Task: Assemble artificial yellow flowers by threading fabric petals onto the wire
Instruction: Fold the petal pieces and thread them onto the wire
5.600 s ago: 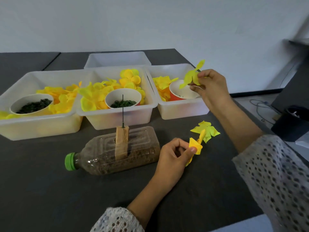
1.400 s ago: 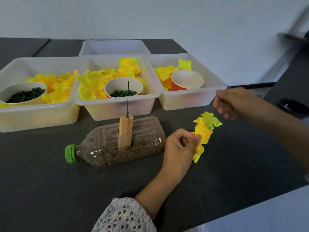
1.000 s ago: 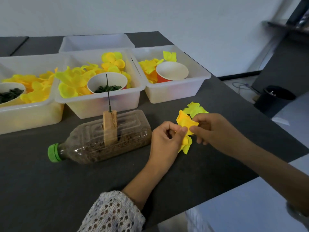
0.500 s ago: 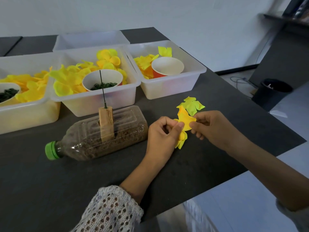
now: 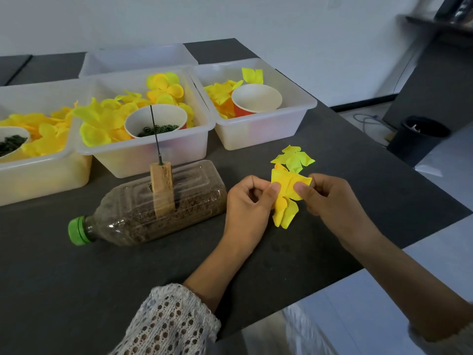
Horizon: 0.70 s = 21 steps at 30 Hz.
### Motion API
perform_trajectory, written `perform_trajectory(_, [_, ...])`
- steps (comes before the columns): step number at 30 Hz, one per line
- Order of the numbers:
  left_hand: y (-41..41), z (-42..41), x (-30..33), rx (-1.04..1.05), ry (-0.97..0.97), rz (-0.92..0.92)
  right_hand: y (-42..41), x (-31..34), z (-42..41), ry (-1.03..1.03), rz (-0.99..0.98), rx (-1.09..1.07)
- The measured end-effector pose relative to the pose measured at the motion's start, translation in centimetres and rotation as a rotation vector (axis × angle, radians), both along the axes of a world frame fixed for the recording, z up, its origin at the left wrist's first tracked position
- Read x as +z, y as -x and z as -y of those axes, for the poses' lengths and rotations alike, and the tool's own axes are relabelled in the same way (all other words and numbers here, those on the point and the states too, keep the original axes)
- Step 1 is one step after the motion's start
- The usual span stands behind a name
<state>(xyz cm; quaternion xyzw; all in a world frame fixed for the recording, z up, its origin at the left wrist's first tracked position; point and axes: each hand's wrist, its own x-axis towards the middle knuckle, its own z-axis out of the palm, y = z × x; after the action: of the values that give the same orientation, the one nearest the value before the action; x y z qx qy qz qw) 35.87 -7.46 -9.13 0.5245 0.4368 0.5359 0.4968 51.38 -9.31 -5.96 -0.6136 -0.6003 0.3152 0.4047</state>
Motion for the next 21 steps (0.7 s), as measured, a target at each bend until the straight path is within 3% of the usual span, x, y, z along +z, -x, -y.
perform_trajectory(3, [0.0,0.0,0.0,0.01,-0.008,-0.006,0.1,-0.1,0.4,-0.012,-0.182,-0.012])
perform_trajectory(9, [-0.1,-0.1,-0.1,0.019,0.005,-0.007,-0.8,-0.4,0.8,0.061,-0.343,0.048])
perform_trajectory(21, [0.0,0.1,0.1,0.018,-0.011,-0.04,-1.4,-0.8,0.4,0.067,-0.268,-0.03])
